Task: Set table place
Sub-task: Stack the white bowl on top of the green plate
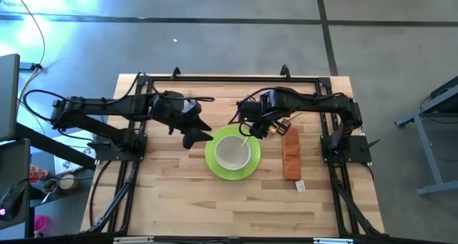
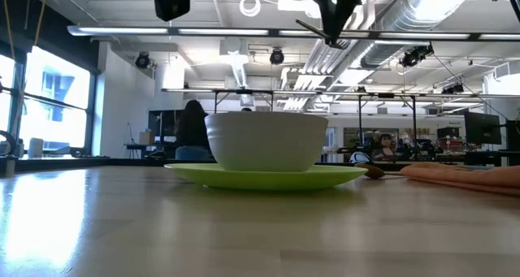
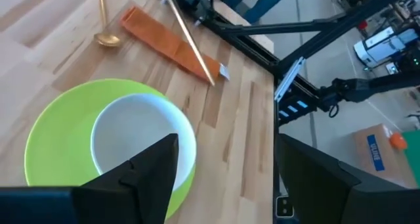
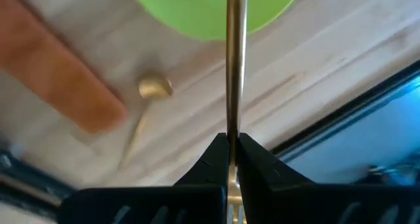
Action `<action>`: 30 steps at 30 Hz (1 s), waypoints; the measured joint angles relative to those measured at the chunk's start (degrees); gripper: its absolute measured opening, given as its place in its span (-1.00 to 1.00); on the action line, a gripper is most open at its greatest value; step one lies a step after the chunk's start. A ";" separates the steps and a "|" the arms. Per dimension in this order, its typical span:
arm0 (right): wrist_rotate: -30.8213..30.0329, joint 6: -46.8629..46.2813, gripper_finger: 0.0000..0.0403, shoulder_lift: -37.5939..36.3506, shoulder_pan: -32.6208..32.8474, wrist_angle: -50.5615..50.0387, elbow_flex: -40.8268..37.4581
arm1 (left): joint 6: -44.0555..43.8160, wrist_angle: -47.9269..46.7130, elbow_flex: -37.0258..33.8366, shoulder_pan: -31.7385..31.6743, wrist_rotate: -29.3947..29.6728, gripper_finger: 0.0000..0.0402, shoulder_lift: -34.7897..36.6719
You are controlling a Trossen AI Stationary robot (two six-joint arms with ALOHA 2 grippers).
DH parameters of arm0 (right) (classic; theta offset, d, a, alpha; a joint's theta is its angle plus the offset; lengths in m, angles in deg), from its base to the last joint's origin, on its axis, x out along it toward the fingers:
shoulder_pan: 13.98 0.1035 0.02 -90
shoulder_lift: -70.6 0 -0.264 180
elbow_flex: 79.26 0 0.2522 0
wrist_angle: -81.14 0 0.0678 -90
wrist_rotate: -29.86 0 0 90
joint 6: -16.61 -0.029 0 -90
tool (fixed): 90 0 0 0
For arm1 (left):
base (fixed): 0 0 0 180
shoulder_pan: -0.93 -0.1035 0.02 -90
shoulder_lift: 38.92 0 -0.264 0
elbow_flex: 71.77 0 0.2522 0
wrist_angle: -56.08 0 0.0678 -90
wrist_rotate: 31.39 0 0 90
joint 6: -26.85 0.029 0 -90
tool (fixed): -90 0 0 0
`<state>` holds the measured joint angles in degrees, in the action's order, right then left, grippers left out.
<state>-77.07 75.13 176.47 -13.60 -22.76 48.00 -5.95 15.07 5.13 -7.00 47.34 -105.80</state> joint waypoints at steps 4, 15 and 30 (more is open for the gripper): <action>6.37 -5.30 -1.00 -0.01 0.19 0.15 0.01 | 0.91 -0.44 0.00 0.00 -0.06 0.19 1.98; 2.37 -3.06 -1.00 0.58 5.03 1.10 0.00 | 1.66 -6.99 0.02 0.00 0.44 0.19 7.71; -4.64 3.71 -1.00 2.93 4.20 9.05 0.00 | -1.84 -0.43 0.00 0.04 1.97 0.19 -2.94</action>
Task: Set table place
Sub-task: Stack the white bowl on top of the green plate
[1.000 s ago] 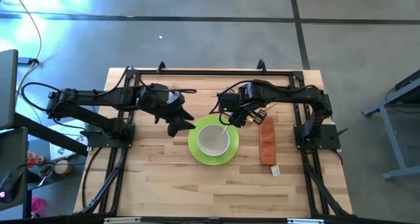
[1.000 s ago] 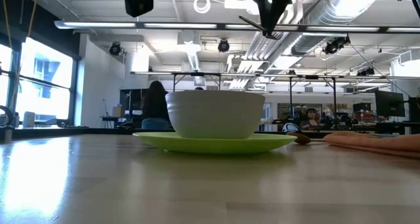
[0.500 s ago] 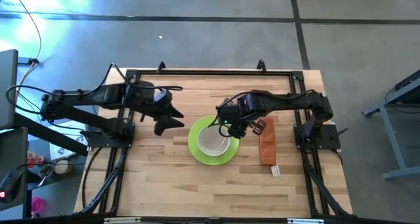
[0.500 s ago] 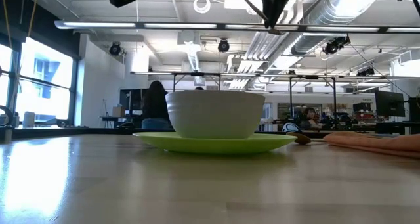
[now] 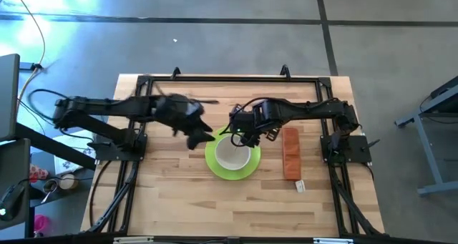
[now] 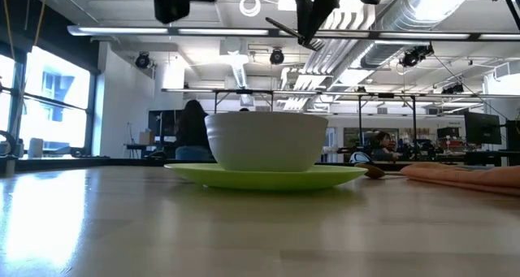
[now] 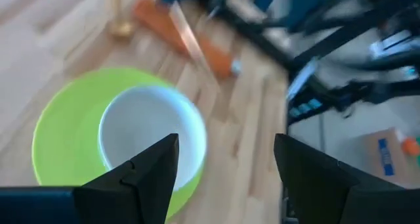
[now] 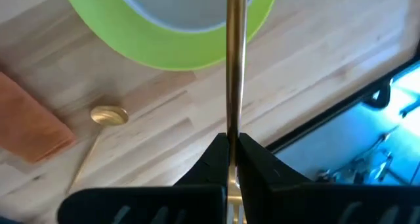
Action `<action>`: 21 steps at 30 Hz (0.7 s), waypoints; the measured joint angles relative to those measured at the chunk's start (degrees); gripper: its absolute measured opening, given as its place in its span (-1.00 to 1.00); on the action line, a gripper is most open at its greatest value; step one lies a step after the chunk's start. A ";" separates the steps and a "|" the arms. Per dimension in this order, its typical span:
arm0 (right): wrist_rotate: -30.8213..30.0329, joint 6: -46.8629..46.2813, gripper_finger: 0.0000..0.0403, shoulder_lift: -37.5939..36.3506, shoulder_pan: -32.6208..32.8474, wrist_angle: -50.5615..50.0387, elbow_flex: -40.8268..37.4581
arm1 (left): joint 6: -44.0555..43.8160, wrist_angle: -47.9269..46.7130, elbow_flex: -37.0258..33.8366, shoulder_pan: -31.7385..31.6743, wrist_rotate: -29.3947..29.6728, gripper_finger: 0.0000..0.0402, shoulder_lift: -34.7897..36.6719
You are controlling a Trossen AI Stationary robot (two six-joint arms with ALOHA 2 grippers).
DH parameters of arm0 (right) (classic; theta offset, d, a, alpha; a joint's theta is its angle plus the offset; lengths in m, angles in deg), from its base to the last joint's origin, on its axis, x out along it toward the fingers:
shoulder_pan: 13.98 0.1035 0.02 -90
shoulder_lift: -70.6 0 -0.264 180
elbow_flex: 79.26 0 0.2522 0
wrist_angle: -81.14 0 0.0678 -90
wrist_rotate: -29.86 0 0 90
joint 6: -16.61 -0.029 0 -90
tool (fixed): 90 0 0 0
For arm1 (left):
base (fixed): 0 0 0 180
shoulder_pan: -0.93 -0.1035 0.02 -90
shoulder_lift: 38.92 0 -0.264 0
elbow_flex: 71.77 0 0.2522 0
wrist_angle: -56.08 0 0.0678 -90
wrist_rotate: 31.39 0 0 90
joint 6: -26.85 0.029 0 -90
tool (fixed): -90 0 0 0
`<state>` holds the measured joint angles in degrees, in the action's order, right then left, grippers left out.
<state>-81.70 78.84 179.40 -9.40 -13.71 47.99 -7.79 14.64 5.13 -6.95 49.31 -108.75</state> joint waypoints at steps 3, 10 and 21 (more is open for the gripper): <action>-0.50 -2.14 -1.00 -0.04 0.35 -0.14 0.00 | -0.51 1.22 -0.09 -0.04 0.29 0.19 -5.19; -2.14 -3.55 -1.00 -0.07 0.80 -0.99 0.00 | -3.18 15.43 0.09 0.02 -1.22 0.19 -10.84; -6.63 -6.90 -1.00 -0.12 0.84 -0.42 0.00 | -4.44 18.08 0.07 0.02 1.25 0.19 -14.62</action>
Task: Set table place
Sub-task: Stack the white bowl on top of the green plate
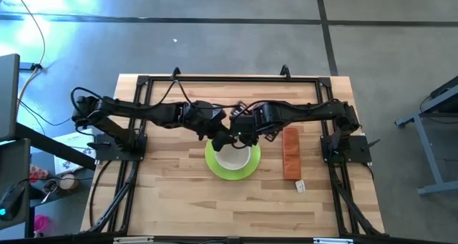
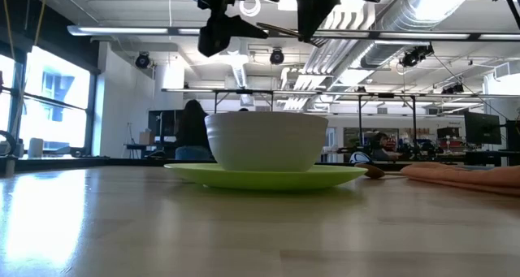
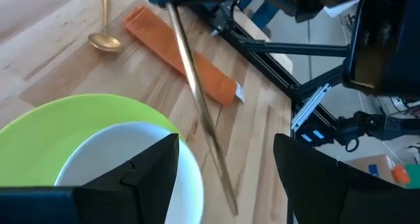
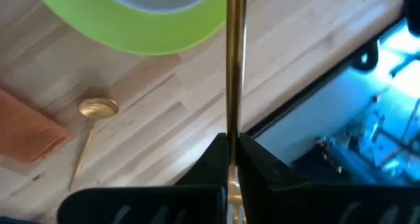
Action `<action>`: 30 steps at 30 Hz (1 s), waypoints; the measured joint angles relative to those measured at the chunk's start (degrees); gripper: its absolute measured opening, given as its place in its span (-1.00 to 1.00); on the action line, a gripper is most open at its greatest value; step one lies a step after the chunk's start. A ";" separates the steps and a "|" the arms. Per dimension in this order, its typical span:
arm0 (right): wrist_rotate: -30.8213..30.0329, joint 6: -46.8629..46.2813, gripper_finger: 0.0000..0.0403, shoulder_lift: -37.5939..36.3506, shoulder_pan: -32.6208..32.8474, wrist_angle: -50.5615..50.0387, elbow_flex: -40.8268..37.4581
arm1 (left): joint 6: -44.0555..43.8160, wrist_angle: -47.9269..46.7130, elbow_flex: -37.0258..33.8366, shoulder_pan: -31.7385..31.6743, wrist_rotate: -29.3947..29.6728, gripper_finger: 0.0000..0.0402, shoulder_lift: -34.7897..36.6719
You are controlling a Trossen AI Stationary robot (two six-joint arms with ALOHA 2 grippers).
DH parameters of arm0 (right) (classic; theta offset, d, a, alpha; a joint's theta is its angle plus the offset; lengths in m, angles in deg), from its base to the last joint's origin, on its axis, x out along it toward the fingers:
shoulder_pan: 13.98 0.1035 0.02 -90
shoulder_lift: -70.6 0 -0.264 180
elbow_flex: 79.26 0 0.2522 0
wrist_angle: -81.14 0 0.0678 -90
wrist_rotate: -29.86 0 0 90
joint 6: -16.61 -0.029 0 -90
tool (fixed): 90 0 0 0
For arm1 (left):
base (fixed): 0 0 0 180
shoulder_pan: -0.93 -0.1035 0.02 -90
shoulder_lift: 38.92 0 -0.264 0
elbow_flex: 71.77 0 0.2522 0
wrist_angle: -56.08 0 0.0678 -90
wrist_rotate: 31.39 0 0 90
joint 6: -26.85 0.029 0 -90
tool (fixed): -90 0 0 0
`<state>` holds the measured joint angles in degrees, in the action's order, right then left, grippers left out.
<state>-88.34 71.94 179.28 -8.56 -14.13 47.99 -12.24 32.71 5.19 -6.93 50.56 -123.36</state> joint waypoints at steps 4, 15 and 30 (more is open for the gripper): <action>-0.47 -7.20 -1.00 -1.30 -0.28 -4.21 0.00 | 0.95 -1.38 -0.13 0.00 -0.22 0.19 1.50; -3.77 -13.09 -1.00 -6.31 0.06 -5.73 0.02 | 2.81 -4.08 -0.09 -0.07 2.50 0.19 5.62; -3.31 -10.33 -1.00 -6.28 3.70 3.15 0.02 | 2.82 -3.37 -0.07 -2.75 -0.28 0.19 5.03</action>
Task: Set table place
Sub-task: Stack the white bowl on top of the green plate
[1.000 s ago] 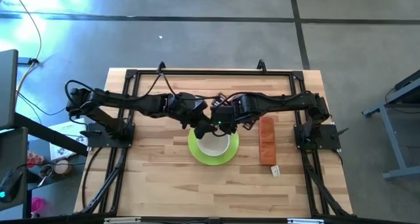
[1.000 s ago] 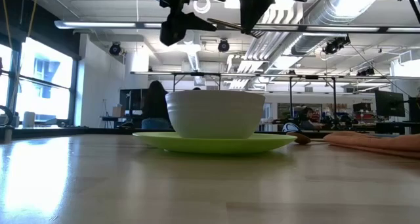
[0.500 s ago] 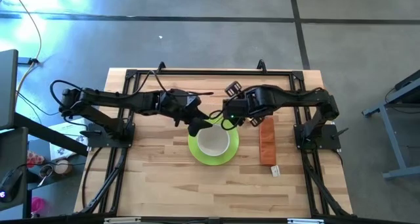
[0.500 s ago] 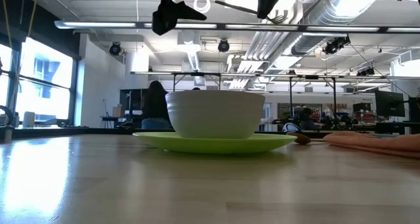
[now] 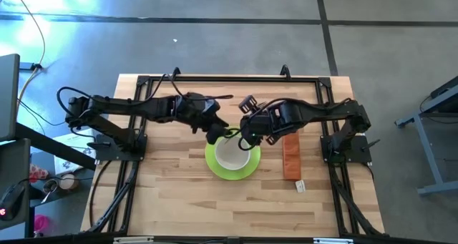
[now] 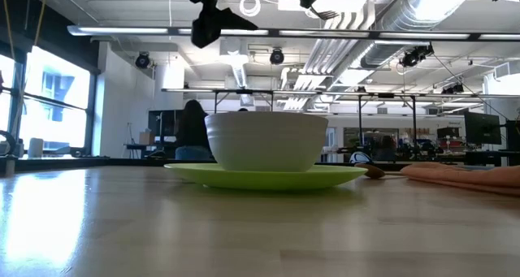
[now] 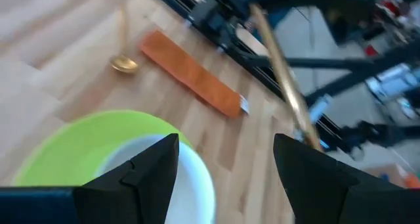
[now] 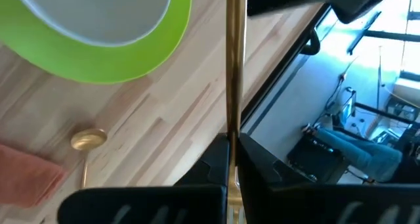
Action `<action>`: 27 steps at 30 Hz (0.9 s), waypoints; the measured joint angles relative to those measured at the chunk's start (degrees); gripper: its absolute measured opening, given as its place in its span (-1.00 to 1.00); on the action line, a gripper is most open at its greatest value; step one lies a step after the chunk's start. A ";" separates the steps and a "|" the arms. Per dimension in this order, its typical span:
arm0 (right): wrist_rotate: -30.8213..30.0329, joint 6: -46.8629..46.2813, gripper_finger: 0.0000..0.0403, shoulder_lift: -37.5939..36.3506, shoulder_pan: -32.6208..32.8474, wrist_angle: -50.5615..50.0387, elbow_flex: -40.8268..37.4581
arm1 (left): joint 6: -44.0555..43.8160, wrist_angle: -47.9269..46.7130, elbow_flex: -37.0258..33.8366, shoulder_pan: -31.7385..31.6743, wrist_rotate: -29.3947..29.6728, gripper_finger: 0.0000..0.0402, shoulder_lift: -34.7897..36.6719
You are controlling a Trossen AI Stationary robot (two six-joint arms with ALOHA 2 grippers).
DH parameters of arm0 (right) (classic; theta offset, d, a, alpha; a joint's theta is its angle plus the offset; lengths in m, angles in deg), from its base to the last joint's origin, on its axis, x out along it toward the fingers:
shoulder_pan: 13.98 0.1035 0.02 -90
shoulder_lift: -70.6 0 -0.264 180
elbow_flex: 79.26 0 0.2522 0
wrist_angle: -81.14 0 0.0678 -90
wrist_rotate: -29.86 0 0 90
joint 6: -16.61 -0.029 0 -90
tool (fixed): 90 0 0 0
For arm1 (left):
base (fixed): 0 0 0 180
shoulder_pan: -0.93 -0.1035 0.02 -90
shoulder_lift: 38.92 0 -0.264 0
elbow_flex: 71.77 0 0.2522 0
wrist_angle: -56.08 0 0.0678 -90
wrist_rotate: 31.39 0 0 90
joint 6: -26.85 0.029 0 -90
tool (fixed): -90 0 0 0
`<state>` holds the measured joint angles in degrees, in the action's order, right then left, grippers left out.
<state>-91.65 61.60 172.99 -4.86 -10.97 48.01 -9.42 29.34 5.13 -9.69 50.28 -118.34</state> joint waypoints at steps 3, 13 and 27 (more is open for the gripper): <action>0.13 -0.07 -1.00 0.00 -0.22 -0.89 0.00 | 0.00 -0.03 0.00 0.15 -3.68 0.19 0.00; 1.76 -4.46 -1.00 0.04 1.16 -3.41 0.00 | 0.24 -0.50 0.00 -0.79 -6.15 0.19 0.11; 1.64 2.29 -1.00 4.16 -0.73 2.95 -0.04 | -0.95 4.02 0.01 -0.98 -12.31 0.19 0.15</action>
<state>-90.01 63.89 177.16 -5.59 -8.02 47.97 -10.37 33.36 5.14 -10.67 37.98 -118.18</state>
